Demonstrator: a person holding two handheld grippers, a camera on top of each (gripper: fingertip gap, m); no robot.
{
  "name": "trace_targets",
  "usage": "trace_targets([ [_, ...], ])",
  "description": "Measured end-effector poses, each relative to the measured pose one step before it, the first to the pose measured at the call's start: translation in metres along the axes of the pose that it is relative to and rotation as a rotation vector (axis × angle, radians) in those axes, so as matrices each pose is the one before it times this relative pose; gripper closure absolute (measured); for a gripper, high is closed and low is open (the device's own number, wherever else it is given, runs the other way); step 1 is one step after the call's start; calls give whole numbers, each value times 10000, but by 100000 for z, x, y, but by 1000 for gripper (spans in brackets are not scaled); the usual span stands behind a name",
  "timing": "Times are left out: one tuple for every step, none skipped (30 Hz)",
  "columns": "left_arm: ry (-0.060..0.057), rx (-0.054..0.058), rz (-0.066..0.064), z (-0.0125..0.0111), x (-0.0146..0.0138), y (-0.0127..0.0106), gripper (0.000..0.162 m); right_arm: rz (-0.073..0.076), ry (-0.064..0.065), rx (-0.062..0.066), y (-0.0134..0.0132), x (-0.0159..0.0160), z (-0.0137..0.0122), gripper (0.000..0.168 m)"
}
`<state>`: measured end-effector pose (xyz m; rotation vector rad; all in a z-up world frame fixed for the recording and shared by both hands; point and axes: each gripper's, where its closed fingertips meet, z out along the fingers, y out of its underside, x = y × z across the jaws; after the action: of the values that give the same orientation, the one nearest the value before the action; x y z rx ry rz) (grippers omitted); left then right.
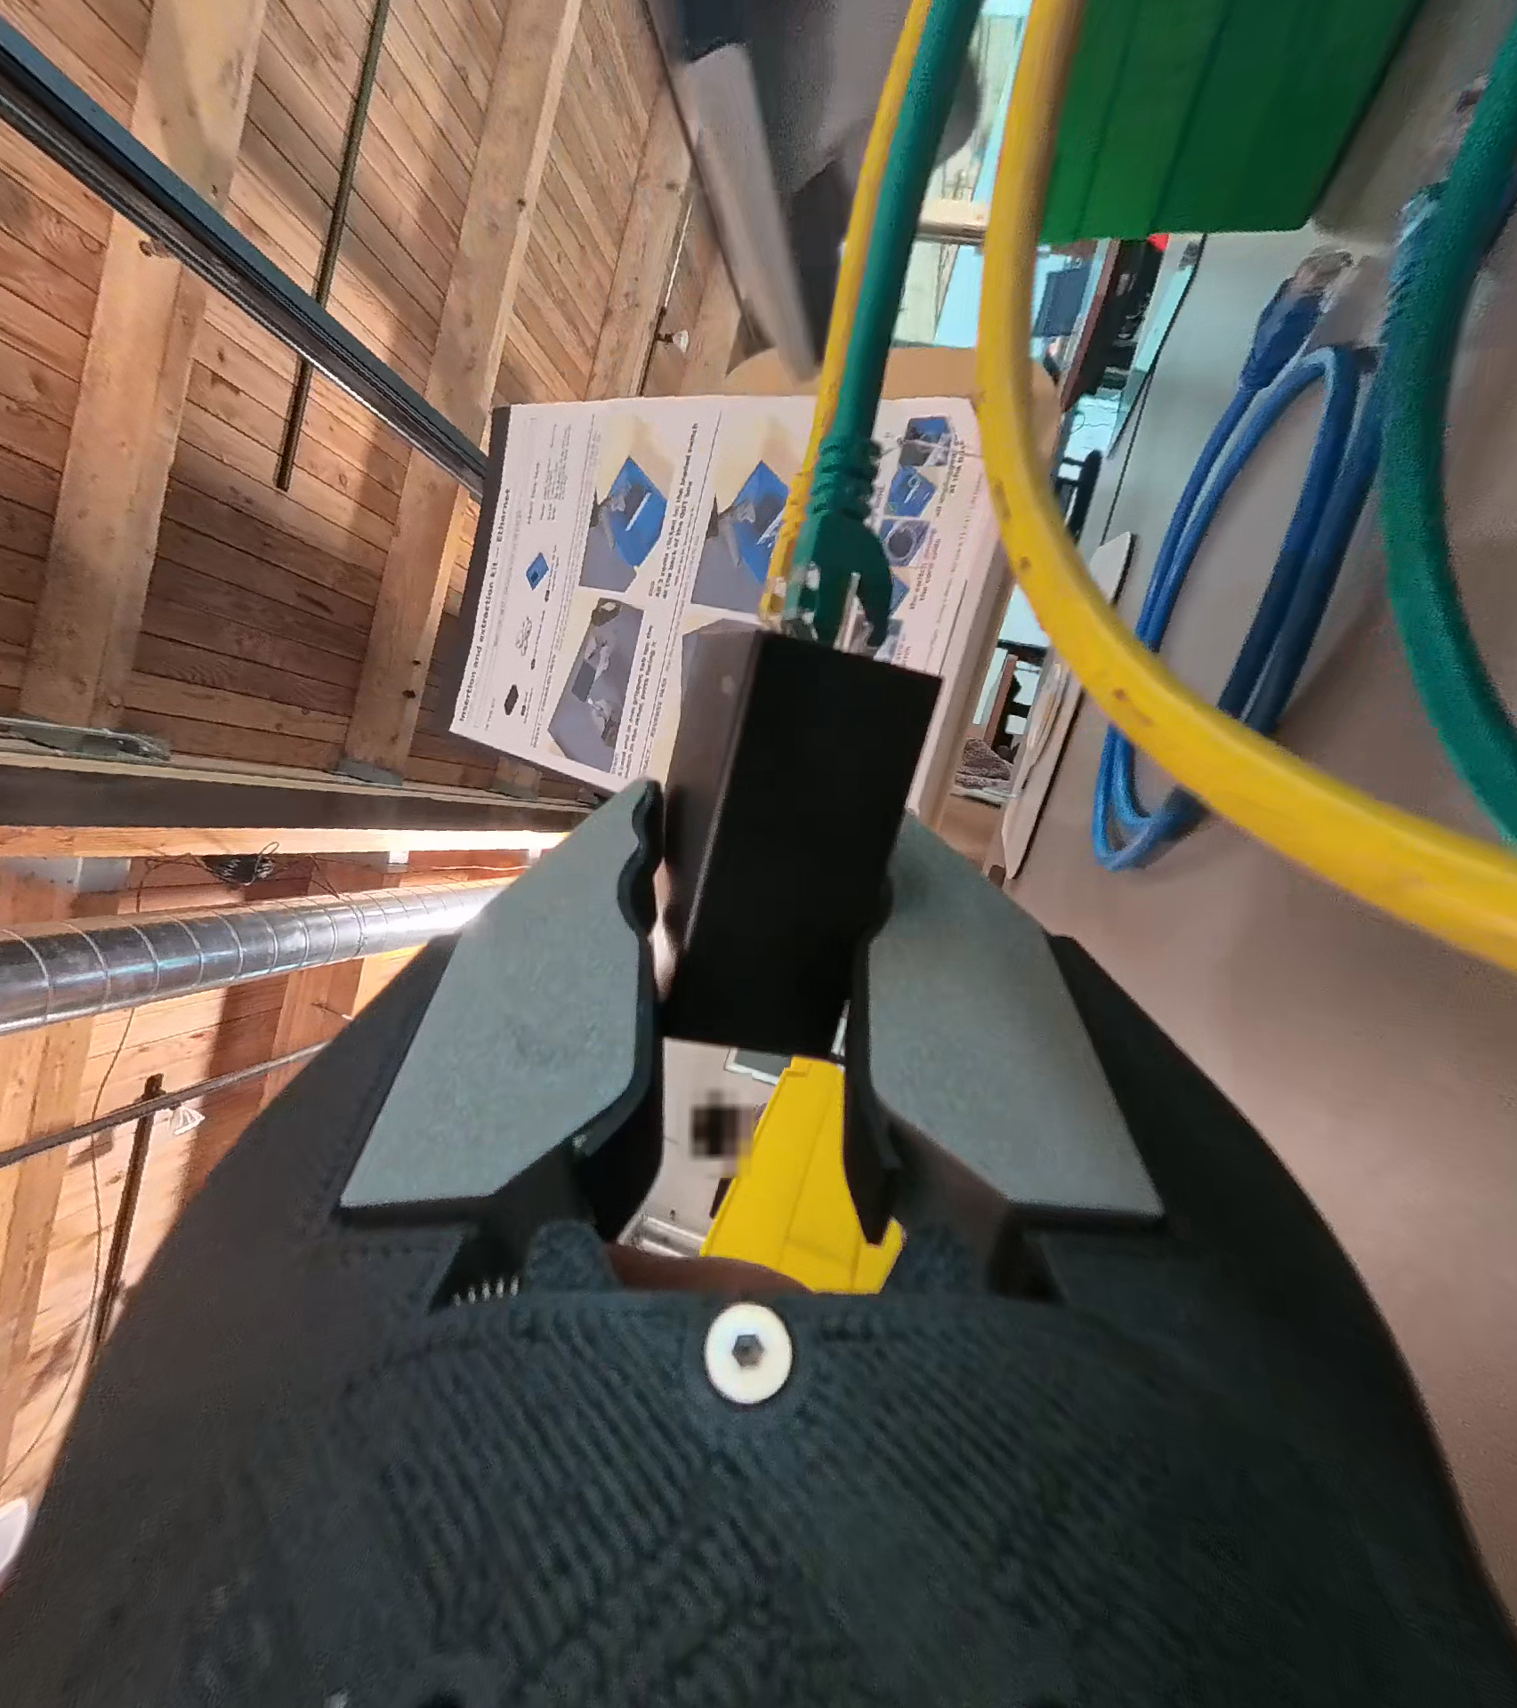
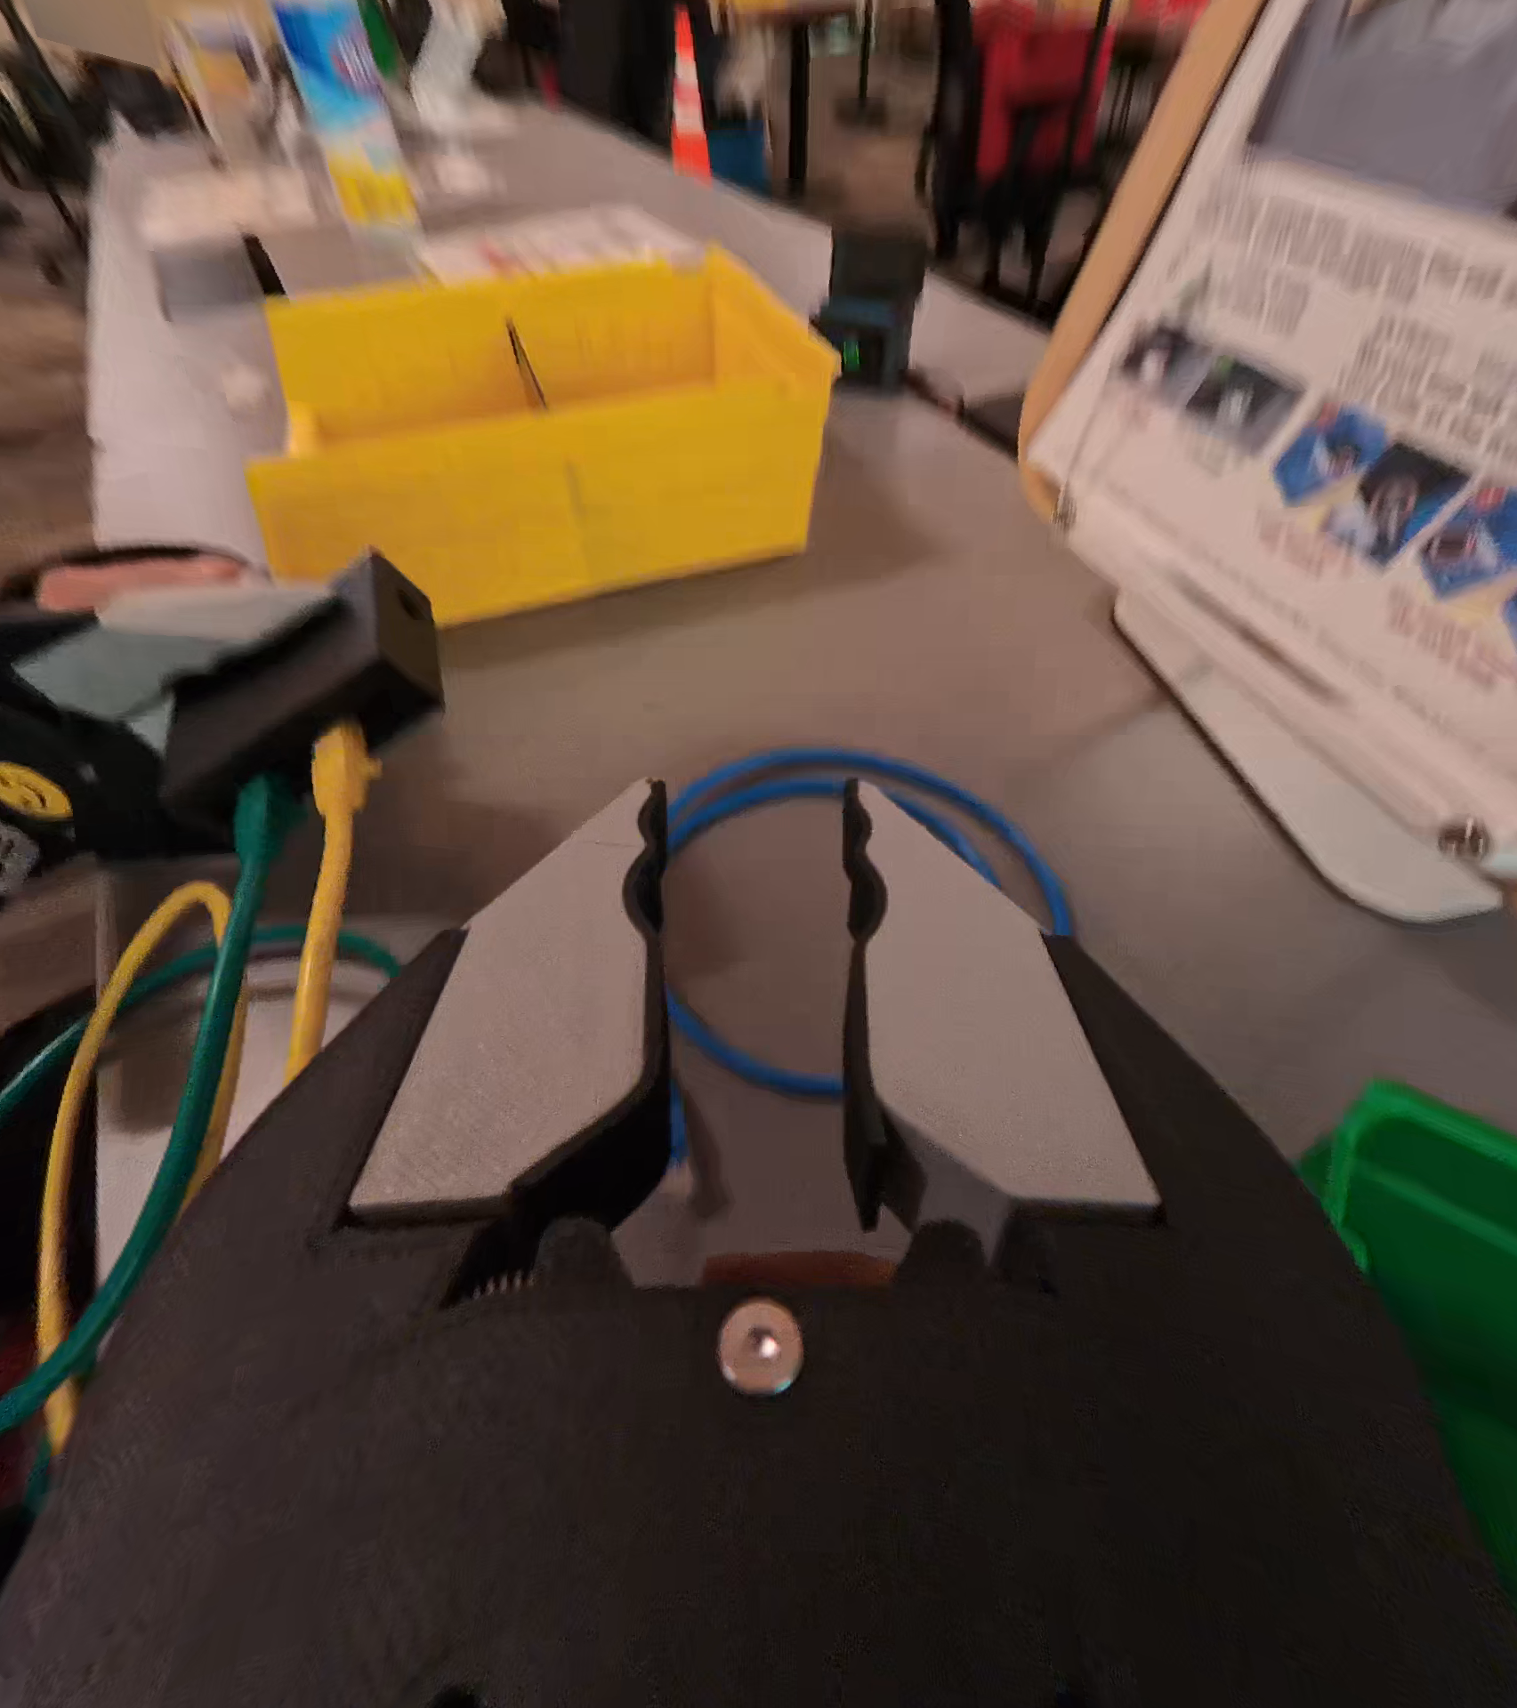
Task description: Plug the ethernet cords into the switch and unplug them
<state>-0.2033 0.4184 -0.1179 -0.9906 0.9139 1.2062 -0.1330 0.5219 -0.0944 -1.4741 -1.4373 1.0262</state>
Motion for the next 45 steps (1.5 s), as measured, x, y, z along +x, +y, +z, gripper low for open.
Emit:
trace_targets([
  [-65, -39, -42, 0, -167, 132, 123, 169, 18, -666, 910, 24, -221, 133],
  [-28, -6, -69, 16, -98, 65, 123, 124, -61, -477, 723, -176, -149, 134],
  [11, 8, -64, -5, -11, 18, 123, 108, -86, -350, 543, -277, -50, 135],
  [17, -8, -18, 16, 30, 32, 123, 75, -68, -261, 381, -267, 1, 135],
  [33, -17, 26, 10, 89, 25, 123, 16, -62, -187, 244, -257, 37, 135],
  [53, -10, 43, 6, 135, 8, 123, -52, -119, -159, 202, -356, 68, 135],
  [53, -16, 53, -3, 147, 8, 123, -77, -220, -228, 362, -508, 141, 135],
  [33, -20, 71, 1, 118, 16, 123, -66, -330, -389, 667, -662, 251, 135],
  [9, -16, 84, -8, 85, -1, 123, -84, -302, -506, 865, -612, 354, 136],
  [0, -4, 67, -10, 48, -13, 123, -127, -131, -523, 906, -338, 470, 137],
  [23, -7, 38, -4, 70, -2, 123, -154, -3, -534, 956, -128, 575, 137],
  [33, -14, 35, -8, 87, 7, 123, -145, 4, -587, 1017, -109, 669, 139],
  [16, 5, 36, -14, 56, -11, 123, -120, -3, -591, 935, -76, 701, 142],
  [30, 15, 28, -7, 82, -34, 123, -83, 50, -519, 749, 41, 693, 142],
  [32, 14, 33, -17, 78, -25, 123, -60, 119, -417, 562, 188, 646, 144],
  [-10, 0, 46, -5, 5, 5, 123, -71, 109, -301, 378, 205, 586, 146],
  [-20, -18, 23, 0, -20, 38, 123, -52, 78, -194, 220, 167, 546, 147],
  [0, -23, -23, 11, -9, 50, 123, -17, 56, -151, 147, 161, 505, 147],
  [16, -18, -45, 14, -4, 60, 123, -23, 11, -159, 144, 79, 514, 146],
  [33, -12, -34, 9, 41, 44, 123, -59, -51, -180, 207, -45, 508, 146],
  [53, -17, -6, 20, 106, 48, 123, -82, 34, 76, -194, 40, 250, 154],
  [55, -22, 18, 31, 120, 38, 123, -80, -68, 47, -113, -112, 71, 161],
  [47, -20, 30, 27, 118, 37, 123, 14, -50, -46, -6, -38, -5, 161],
  [28, -6, 24, 24, 73, 4, 123, 88, 50, 79, -178, 150, -151, 161],
  [28, -10, 15, 24, 69, 9, 123, 133, 35, 353, -525, 204, -349, 161],
  [20, -26, 13, 15, 49, 39, 123, 186, -162, 572, -819, -23, -582, 161],
  [12, -13, 6, -2, 25, 19, 123, 228, -263, 711, -1036, -152, -785, 161],
  [37, -6, -13, 5, 63, 19, 123, 214, -131, 814, -1212, 29, -949, 162],
  [72, -26, -18, 18, 132, 48, 123, 157, 53, 817, -1251, 244, -1072, 162],
  [73, -42, 16, 30, 135, 84, 123, 112, 223, 830, -1361, 399, -1201, 162],
  [32, -36, 48, 35, 98, 49, 123, 27, 348, 1012, -1706, 425, -1371, 166],
  [18, -24, 49, 25, 74, 21, 123, -106, 248, 1325, -2249, 80, -1613, 168],
  [30, -9, 36, 8, 83, 9, 123, -101, -27, 1623, -2866, -442, -1795, 168],
  [32, -2, 23, 8, 73, -3, 123, 38, -283, 1704, -3135, -807, -1796, 168],
  [33, -10, 7, 15, 77, 7, 123, 250, -194, 1280, -2569, -574, -1439, 168],
  [35, -6, -5, 32, 71, 10, 123, 250, 26, 528, -1447, -104, -948, 168],
  [55, -1, -12, 43, 116, 4, 123, 5, 195, -124, -284, 253, -521, 168],
  [77, -6, 4, 45, 158, -8, 123, -199, 266, -603, 708, 423, -180, 168],
  [50, -2, 49, 20, 124, -19, 123, -234, 301, -850, 1312, 575, 43, 168],
  [16, 9, 73, 3, 86, -53, 123, -193, 355, -855, 1397, 656, 166, 168],
  [15, 18, 54, -33, 58, -70, 123, -170, 376, -701, 1163, 637, 284, 168],
  [19, -4, 37, -15, 60, -20, 123, -151, 354, -544, 877, 508, 413, 168],
  [-2, -23, 35, -5, 17, 25, 123, -128, 311, -493, 801, 386, 539, 168],
  [-18, -19, 20, 14, -22, 18, 123, -97, 289, -477, 783, 279, 684, 164],
  [8, -22, -5, 14, 21, 41, 123, -85, 208, -497, 790, 116, 812, 155],
])
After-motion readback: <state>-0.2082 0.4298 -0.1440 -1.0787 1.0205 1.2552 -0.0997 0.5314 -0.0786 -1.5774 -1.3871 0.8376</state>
